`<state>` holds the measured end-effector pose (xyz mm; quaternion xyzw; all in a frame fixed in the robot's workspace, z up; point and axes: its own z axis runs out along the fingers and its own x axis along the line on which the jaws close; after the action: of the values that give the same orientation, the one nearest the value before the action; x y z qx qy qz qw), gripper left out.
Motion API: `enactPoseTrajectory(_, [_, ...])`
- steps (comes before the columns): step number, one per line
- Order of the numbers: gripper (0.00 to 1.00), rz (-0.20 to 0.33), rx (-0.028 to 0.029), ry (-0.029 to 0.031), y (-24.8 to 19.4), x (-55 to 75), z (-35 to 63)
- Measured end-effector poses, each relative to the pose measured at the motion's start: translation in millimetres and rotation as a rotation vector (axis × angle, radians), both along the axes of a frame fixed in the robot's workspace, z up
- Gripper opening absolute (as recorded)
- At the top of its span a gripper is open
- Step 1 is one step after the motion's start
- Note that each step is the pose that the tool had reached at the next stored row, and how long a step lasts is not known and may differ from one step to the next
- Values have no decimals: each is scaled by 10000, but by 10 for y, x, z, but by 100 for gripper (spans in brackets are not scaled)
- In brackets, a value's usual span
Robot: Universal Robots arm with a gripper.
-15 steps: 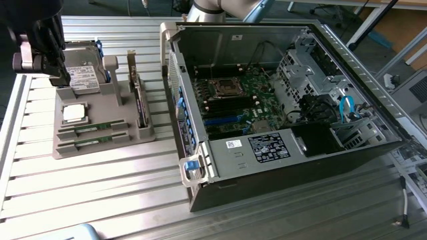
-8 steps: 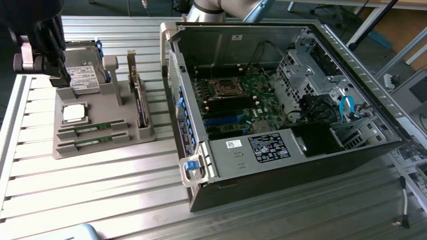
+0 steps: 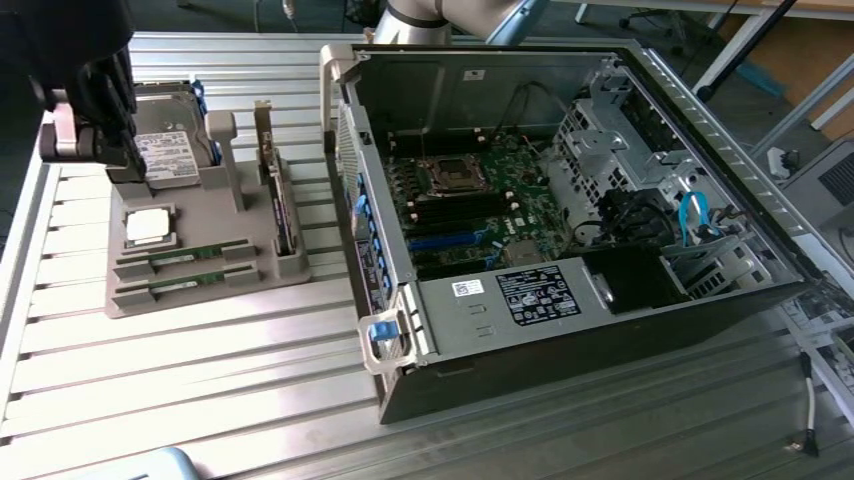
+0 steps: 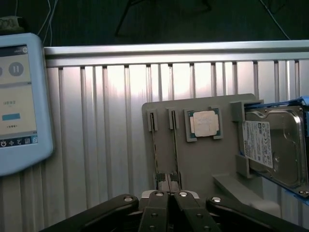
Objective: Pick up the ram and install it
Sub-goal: 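Pick up the ram and move it above insertion slot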
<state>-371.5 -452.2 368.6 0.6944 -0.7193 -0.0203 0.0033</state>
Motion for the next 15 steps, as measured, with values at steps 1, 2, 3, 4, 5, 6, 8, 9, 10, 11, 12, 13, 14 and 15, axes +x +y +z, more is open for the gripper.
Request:
enactPoseTrajectory(1, [11,0,-1,0,0,0,-13])
enactPoseTrajectory(2, [11,0,0,0,0,0,-28])
enactPoseTrajectory(3, [11,0,0,0,0,0,-42])
enactPoseTrajectory(4, [11,0,0,0,0,0,-58])
enactPoseTrajectory(5, [11,0,-1,1,0,0,-74])
enactPoseTrajectory(6, [11,0,-1,0,0,0,-91])
enactPoseTrajectory(8, [11,0,0,0,0,0,-125])
enactPoseTrajectory(9, [11,0,0,0,0,0,-141])
enactPoseTrajectory(10, [11,0,0,0,0,0,-156])
enactPoseTrajectory(11, [11,0,-1,1,0,0,-171])
enactPoseTrajectory(12, [11,0,0,1,0,0,-187])
enactPoseTrajectory(13, [11,0,0,0,0,0,-202])
enactPoseTrajectory(14, [11,-1,-1,0,0,0,-216])
enactPoseTrajectory(15, [11,0,0,0,0,0,-230])
